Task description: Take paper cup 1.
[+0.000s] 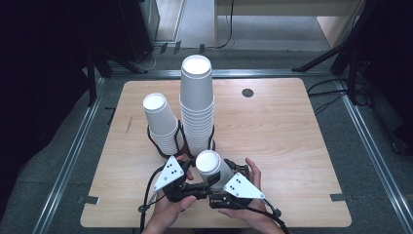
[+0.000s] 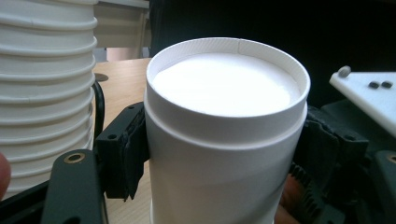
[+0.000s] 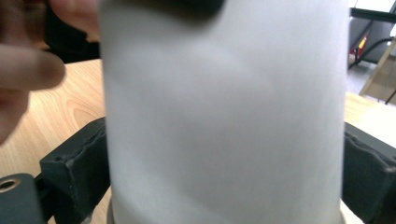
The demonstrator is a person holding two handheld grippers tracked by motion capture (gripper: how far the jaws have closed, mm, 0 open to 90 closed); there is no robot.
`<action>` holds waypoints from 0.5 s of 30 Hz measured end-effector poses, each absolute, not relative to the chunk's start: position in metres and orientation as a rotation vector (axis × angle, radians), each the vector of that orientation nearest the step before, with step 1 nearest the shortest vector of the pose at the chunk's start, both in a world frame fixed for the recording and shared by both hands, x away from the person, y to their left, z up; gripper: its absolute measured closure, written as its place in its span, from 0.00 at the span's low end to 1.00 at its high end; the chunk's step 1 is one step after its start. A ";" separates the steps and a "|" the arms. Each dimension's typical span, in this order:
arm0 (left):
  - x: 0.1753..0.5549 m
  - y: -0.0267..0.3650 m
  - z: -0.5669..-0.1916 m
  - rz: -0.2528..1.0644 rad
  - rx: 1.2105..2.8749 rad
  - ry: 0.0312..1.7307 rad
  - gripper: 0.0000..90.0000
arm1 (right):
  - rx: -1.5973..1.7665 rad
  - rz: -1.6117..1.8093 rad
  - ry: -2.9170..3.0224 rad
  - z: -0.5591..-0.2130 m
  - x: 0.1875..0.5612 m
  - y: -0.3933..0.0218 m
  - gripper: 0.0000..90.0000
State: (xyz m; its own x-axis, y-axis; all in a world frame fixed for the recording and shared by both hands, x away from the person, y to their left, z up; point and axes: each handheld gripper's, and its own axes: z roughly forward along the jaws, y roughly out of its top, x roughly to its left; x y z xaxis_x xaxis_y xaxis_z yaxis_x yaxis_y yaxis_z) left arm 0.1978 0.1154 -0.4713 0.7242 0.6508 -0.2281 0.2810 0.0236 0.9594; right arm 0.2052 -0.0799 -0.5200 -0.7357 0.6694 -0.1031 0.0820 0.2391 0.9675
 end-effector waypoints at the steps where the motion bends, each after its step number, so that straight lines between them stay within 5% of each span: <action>1: 0.198 0.116 -0.472 0.336 1.568 0.783 0.27 | 0.695 1.523 2.014 -0.521 0.206 -0.080 0.05; 11: 0.203 0.121 -0.472 0.306 1.566 0.826 0.21 | 0.663 1.431 2.002 -0.523 0.205 -0.080 0.18; 15: 0.206 0.128 -0.468 0.265 1.570 0.847 0.09 | 0.659 1.370 1.965 -0.519 0.209 -0.088 0.19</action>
